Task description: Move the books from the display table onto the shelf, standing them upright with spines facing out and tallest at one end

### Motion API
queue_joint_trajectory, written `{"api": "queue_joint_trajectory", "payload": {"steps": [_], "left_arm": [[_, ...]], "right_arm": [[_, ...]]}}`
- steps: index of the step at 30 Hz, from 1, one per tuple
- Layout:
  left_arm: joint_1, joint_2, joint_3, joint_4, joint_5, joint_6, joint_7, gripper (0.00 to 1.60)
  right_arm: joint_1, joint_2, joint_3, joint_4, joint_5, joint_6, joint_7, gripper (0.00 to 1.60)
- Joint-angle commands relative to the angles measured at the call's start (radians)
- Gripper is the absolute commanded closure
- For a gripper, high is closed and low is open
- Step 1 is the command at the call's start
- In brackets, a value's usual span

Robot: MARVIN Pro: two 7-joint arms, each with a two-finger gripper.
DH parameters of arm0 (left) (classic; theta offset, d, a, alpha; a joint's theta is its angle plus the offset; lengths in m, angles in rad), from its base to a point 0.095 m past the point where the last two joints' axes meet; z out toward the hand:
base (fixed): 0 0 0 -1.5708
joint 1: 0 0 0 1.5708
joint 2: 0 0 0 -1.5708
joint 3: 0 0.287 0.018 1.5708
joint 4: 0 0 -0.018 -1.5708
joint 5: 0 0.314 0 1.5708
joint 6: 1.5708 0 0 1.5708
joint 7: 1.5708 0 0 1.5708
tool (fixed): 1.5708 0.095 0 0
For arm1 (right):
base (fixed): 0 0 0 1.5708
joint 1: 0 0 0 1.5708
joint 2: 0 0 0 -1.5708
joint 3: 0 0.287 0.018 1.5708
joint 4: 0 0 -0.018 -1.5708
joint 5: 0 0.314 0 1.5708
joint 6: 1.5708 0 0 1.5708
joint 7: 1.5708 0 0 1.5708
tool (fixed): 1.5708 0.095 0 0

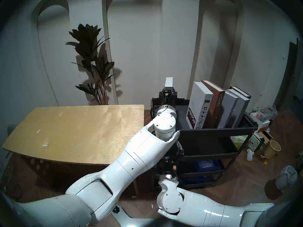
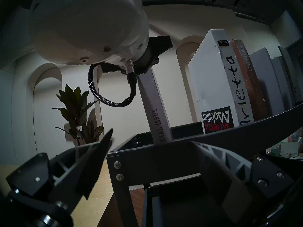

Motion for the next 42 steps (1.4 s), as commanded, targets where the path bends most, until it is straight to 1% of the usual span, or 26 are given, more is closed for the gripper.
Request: {"api": "queue_joint_trajectory", "payload": {"steps": [1,2,7,9,10,11,12,13,14,15,25,30,32,34,35,36,39,40,42], "left_arm": [[-0.006,-0.006,0.011,-0.032,0.013,-0.016,-0.002,1.01],[-0.006,-0.006,0.011,-0.032,0.013,-0.016,-0.002,1.01],[0.004,-0.015,0.027,-0.032,0.016,-0.019,0.006,0.88],[0.003,-0.017,0.029,-0.03,0.017,-0.018,0.008,0.72],[0.003,-0.017,0.029,-0.03,0.017,-0.018,0.008,0.72],[0.001,-0.017,0.03,-0.028,0.018,-0.018,0.009,0.48],[-0.001,-0.018,0.03,-0.028,0.019,-0.017,0.01,0.34],[-0.003,-0.019,0.031,-0.027,0.02,-0.017,0.012,0.16],[-0.005,-0.019,0.032,-0.027,0.022,-0.018,0.012,0.11],[-0.006,-0.019,0.033,-0.027,0.022,-0.017,0.012,0.0],[-0.013,-0.02,0.038,-0.027,0.023,-0.018,0.019,0.0],[-0.014,-0.021,0.03,-0.054,0.011,-0.013,0.018,0.0],[-0.012,-0.025,0.022,-0.074,-0.001,-0.009,0.018,0.0],[0.01,-0.042,0.001,-0.119,-0.055,-0.001,0.003,0.0],[0.01,-0.042,0.001,-0.119,-0.055,-0.001,0.003,0.0],[0.021,-0.04,0.001,-0.15,-0.072,0.004,-0.003,0.0],[0.028,-0.038,0.004,-0.175,-0.086,0.007,-0.008,0.0],[0.034,-0.031,0.004,-0.207,-0.103,0.014,-0.014,0.0],[0.033,-0.029,0.004,-0.216,-0.108,0.016,-0.015,0.0]], "right_arm": [[0.001,-0.003,0.002,-0.016,-0.005,-0.002,-0.003,0.0],[0.001,-0.003,0.002,-0.016,-0.005,-0.002,-0.003,0.0],[0.001,-0.003,0.002,-0.016,-0.005,-0.002,-0.003,0.0],[0.001,-0.003,0.002,-0.016,-0.005,-0.002,-0.003,0.0],[0.001,-0.003,0.002,-0.016,-0.005,-0.002,-0.003,0.0],[0.001,-0.003,0.002,-0.016,-0.005,-0.002,-0.003,0.0],[0.001,-0.003,0.002,-0.016,-0.005,-0.002,-0.003,0.0],[0.001,-0.003,0.002,-0.016,-0.005,-0.002,-0.003,0.0],[0.001,-0.003,0.002,-0.016,-0.005,-0.002,-0.003,0.0],[0.001,-0.003,0.002,-0.016,-0.005,-0.002,-0.003,0.0],[0.001,-0.003,0.002,-0.016,-0.005,-0.003,-0.003,0.0],[0.001,-0.003,0.002,-0.015,-0.004,-0.003,-0.003,0.0],[0.001,-0.003,0.002,-0.015,-0.004,-0.003,-0.003,0.0],[0.001,-0.003,0.002,-0.014,-0.004,-0.003,-0.002,0.0],[0.001,-0.003,0.002,-0.014,-0.004,-0.003,-0.002,0.0],[0.001,-0.003,0.002,-0.014,-0.004,-0.003,-0.002,0.0],[0.001,-0.003,0.002,-0.014,-0.004,-0.003,-0.002,0.0],[0.001,-0.003,0.002,-0.014,-0.004,-0.003,-0.002,0.0],[0.001,-0.003,0.002,-0.014,-0.004,-0.003,-0.002,0.0]]}}
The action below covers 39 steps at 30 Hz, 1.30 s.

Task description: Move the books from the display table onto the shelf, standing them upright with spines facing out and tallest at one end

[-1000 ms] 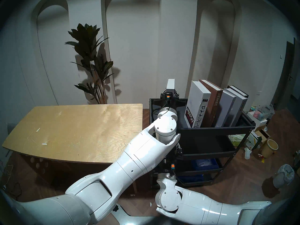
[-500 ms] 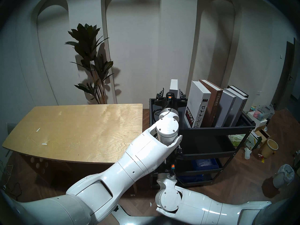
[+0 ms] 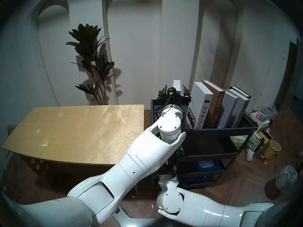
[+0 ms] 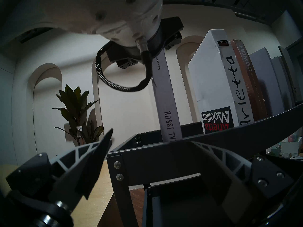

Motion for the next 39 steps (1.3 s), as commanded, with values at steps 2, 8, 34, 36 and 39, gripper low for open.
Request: {"api": "queue_joint_trajectory", "payload": {"steps": [2,8,34,36,39], "left_arm": [[-0.003,0.001,-0.009,-0.128,-0.038,0.014,-0.028,0.0],[-0.013,0.032,-0.011,-0.2,-0.04,0.046,-0.041,0.0],[0.095,0.39,-0.335,-0.452,0.118,-0.023,-0.336,0.0],[0.117,0.418,-0.347,-0.48,0.127,-0.042,-0.366,0.0],[0.153,0.455,-0.377,-0.52,0.131,-0.075,-0.405,0.0]], "right_arm": [[0.002,-0.003,0.002,-0.014,-0.004,-0.003,-0.003,0.0],[0.002,-0.003,0.002,-0.014,-0.004,-0.003,-0.002,0.0],[0.003,-0.005,0.001,-0.009,-0.002,-0.004,0.0,0.0],[0.003,-0.005,0.001,-0.008,-0.002,-0.004,0.001,0.0],[0.003,-0.005,0.001,-0.007,-0.001,-0.004,0.001,0.0]]}}
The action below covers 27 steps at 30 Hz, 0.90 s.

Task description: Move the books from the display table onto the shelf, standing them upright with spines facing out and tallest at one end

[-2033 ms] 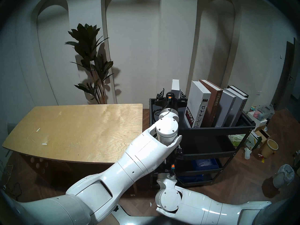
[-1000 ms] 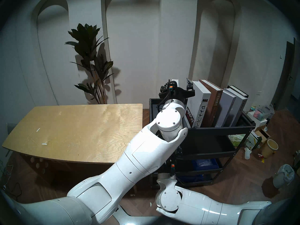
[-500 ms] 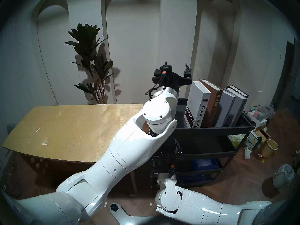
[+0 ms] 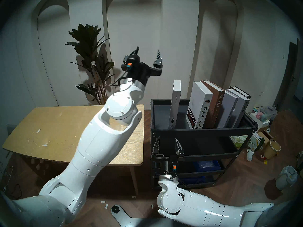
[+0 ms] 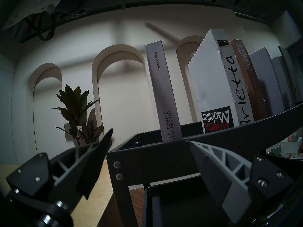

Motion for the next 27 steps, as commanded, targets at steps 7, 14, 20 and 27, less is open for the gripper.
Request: {"api": "queue_joint_trajectory", "payload": {"steps": [7,14,20,27], "left_arm": [[0.176,0.174,-0.151,-0.184,-0.004,-0.119,-0.151,0.0],[0.274,0.26,-0.226,-0.16,-0.013,-0.122,-0.235,0.0],[0.367,0.342,-0.264,-0.113,-0.032,-0.128,-0.305,0.0],[0.442,0.401,-0.356,-0.036,-0.064,-0.165,-0.344,0.0]], "right_arm": [[0.003,-0.005,0.001,-0.009,-0.002,-0.002,0.0,0.0],[0.004,-0.006,0.0,-0.007,-0.002,-0.003,0.0,0.0],[0.004,-0.006,0.0,-0.006,-0.002,-0.003,0.0,0.0],[0.004,-0.006,0.0,-0.006,-0.002,-0.003,0.0,0.0]]}}
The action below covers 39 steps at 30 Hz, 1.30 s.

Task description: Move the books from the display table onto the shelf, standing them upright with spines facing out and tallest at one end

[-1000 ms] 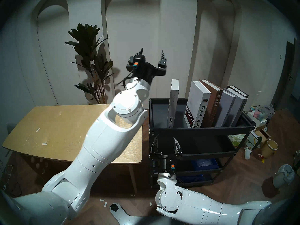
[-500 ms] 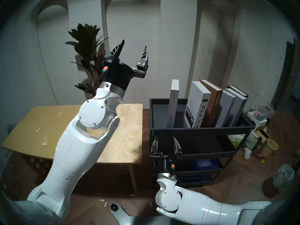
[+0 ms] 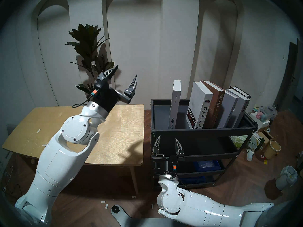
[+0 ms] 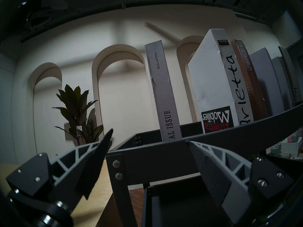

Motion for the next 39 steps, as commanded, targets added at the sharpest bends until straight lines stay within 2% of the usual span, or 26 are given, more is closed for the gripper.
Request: {"api": "queue_joint_trajectory", "payload": {"steps": [1,6,8,9,11,13,16,26,27,29,39], "left_arm": [[0.114,0.111,-0.114,0.036,-0.039,-0.052,-0.017,0.0],[0.171,0.13,-0.188,0.076,-0.068,-0.083,-0.008,0.0],[0.22,0.127,-0.222,0.084,-0.085,-0.096,-0.001,0.0],[0.212,0.123,-0.22,0.096,-0.09,-0.098,-0.003,0.0],[0.257,0.115,-0.242,0.101,-0.105,-0.112,-0.004,0.0],[0.262,0.104,-0.24,0.117,-0.115,-0.122,-0.007,0.0],[0.315,0.095,-0.252,0.124,-0.128,-0.141,-0.009,0.0],[0.441,0.066,-0.278,0.118,-0.152,-0.213,-0.011,0.0],[0.486,0.067,-0.292,0.107,-0.152,-0.231,-0.013,0.0],[0.485,0.06,-0.295,0.113,-0.153,-0.241,-0.012,0.0],[0.623,0.013,-0.371,0.116,-0.167,-0.355,-0.02,0.0]], "right_arm": [[0.003,-0.006,0.0,-0.01,-0.002,-0.003,0.0,0.0],[0.003,-0.006,0.0,-0.01,-0.002,-0.003,0.0,0.0],[0.003,-0.006,0.0,-0.01,-0.002,-0.003,0.0,0.0],[0.003,-0.006,0.0,-0.01,-0.002,-0.003,0.0,0.0],[0.003,-0.006,0.0,-0.01,-0.002,-0.003,0.0,0.0],[0.004,-0.006,0.0,-0.009,-0.002,-0.003,0.0,0.0],[0.004,-0.006,0.0,-0.009,-0.002,-0.003,0.0,0.0],[0.004,-0.006,0.0,-0.007,-0.002,-0.003,0.0,0.0],[0.004,-0.006,0.0,-0.007,-0.002,-0.003,0.0,0.0],[0.004,-0.006,0.0,-0.006,-0.002,-0.003,0.001,0.0],[0.004,-0.007,0.0,-0.005,-0.002,-0.003,0.0,0.0]]}}
